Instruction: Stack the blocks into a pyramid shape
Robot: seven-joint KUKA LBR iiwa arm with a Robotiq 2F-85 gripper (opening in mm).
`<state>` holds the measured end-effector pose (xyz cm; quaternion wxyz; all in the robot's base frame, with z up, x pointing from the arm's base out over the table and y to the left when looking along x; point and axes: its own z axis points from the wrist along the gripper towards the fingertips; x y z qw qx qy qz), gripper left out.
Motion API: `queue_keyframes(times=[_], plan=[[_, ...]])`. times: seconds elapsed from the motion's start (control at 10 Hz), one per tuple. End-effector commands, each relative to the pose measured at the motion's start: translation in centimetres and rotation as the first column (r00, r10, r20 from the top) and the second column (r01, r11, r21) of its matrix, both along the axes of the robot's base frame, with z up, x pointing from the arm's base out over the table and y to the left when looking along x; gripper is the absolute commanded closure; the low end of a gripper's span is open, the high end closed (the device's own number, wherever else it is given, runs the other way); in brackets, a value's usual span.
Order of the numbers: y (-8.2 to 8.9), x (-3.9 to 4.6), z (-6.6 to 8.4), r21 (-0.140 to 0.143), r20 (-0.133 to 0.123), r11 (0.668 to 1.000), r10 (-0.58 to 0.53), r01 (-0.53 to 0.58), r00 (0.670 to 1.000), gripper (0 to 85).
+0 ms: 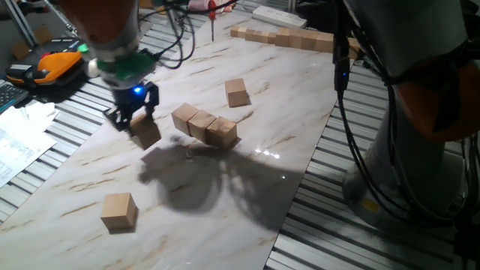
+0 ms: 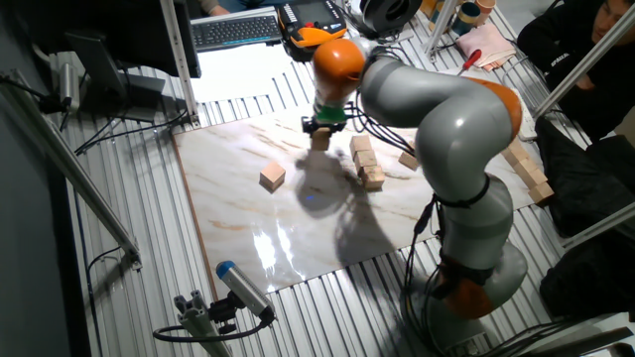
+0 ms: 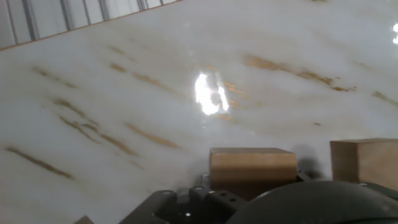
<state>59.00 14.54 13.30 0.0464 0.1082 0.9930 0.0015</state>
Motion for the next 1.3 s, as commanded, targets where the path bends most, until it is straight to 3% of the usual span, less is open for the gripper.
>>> queue_keyframes(times=[0.0,0.3,0.7,1.0,1.2], plan=[[-1.2,-0.41,0.1,0.014,-0.001,1.0,0.011,-0.011,1.0,85.0],[-4.6,-2.5,0.6,0.006,0.006,0.997,0.082,-0.082,0.997,85.0],[-7.4,-4.87,-0.2,0.021,0.031,0.989,0.148,-0.149,0.988,85.0],[-8.3,-5.94,-0.3,0.028,0.041,0.986,0.161,-0.162,0.986,85.0],[-8.3,-6.03,-0.2,0.03,0.04,0.987,0.16,-0.161,0.986,85.0]])
